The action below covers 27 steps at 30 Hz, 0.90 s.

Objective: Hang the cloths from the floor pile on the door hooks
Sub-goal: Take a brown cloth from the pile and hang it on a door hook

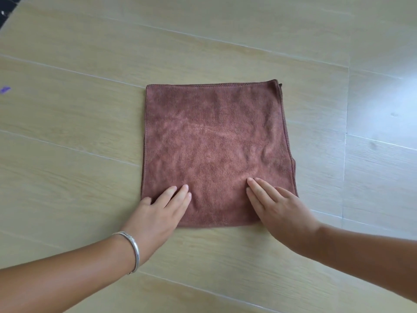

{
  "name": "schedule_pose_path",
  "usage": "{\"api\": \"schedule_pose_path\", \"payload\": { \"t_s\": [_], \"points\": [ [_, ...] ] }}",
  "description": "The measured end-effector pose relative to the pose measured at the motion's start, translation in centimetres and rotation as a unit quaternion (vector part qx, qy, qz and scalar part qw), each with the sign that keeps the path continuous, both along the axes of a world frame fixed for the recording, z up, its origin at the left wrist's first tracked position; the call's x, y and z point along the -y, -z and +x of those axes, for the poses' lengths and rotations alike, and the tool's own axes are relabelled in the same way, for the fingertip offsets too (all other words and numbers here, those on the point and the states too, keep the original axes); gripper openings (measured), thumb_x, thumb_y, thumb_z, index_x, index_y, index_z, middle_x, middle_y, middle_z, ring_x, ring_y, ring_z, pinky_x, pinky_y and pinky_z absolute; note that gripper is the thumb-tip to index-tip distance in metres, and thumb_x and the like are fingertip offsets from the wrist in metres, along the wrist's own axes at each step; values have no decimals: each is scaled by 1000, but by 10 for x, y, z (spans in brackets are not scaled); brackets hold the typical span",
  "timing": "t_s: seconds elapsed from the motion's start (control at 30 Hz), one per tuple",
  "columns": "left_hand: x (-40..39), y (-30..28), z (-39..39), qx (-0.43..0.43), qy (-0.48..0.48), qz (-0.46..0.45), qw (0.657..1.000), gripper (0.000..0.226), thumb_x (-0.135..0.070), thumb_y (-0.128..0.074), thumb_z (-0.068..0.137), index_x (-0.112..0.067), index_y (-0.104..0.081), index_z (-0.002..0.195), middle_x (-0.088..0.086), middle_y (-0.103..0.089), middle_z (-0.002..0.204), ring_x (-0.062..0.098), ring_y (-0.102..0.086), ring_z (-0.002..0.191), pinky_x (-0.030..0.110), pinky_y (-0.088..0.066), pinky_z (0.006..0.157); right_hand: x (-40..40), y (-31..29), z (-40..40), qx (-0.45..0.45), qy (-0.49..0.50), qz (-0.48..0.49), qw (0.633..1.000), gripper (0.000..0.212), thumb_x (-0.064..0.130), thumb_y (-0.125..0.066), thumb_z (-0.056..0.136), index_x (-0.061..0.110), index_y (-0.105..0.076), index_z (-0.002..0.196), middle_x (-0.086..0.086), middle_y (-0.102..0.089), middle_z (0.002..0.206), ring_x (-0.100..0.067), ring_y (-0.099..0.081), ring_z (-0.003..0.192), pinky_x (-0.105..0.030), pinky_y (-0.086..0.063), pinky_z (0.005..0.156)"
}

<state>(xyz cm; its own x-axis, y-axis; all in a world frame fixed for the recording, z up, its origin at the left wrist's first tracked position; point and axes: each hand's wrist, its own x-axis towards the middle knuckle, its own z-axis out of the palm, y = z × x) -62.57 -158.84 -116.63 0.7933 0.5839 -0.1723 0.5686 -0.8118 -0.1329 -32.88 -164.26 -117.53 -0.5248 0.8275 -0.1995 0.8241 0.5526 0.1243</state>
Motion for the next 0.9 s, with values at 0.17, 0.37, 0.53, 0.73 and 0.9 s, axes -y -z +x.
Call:
{"api": "schedule_pose_path", "payload": {
  "t_s": [0.17, 0.37, 0.53, 0.73, 0.9],
  "points": [
    [-18, -10, 2, 24, 11, -47, 999, 61, -4, -27, 69, -6, -73, 108, 6, -68, 118, 20, -69, 83, 26, -50, 42, -16, -11, -2, -40, 12, -24, 999, 48, 11, -37, 77, 1, -68, 112, -16, -64, 123, -27, -65, 105, -33, -56, 60],
    [-36, -38, 0, -3, -139, -191, 972, 41, -8, -53, 79, -19, -65, 117, -3, -63, 120, 23, -62, 99, 32, -52, 71, -20, -38, 0, -41, 102, -145, 983, 50, 37, -51, 85, 8, -60, 125, -7, -59, 129, -24, -57, 116, -39, -50, 91],
    [-42, -93, 3, -8, -239, -187, 953, 21, -12, -42, 88, -18, -56, 102, -2, -57, 96, 23, -55, 92, 36, -41, 70, -6, -93, 4, -69, 172, -166, 969, 34, 37, -31, 99, 19, -50, 121, 2, -55, 120, -21, -53, 112, -35, -44, 90],
    [-39, -197, 10, 94, -172, -168, 966, 9, -15, -53, 62, -16, -53, 71, -2, -50, 67, 27, -55, 65, 31, -42, 51, -16, -213, 6, -55, 224, -170, 958, 26, 9, -39, 84, 21, -56, 100, 2, -65, 91, -25, -63, 80, -31, -32, 60],
    [-44, -278, 12, 95, -174, -185, 962, 24, -49, -61, 81, -32, -60, 97, -14, -61, 84, 14, -60, 84, 26, -40, 63, -35, -313, 6, -56, 262, -170, 948, 18, 11, -42, 85, 25, -53, 88, 1, -62, 89, -25, -56, 75, -30, -34, 61]
  ]
}}
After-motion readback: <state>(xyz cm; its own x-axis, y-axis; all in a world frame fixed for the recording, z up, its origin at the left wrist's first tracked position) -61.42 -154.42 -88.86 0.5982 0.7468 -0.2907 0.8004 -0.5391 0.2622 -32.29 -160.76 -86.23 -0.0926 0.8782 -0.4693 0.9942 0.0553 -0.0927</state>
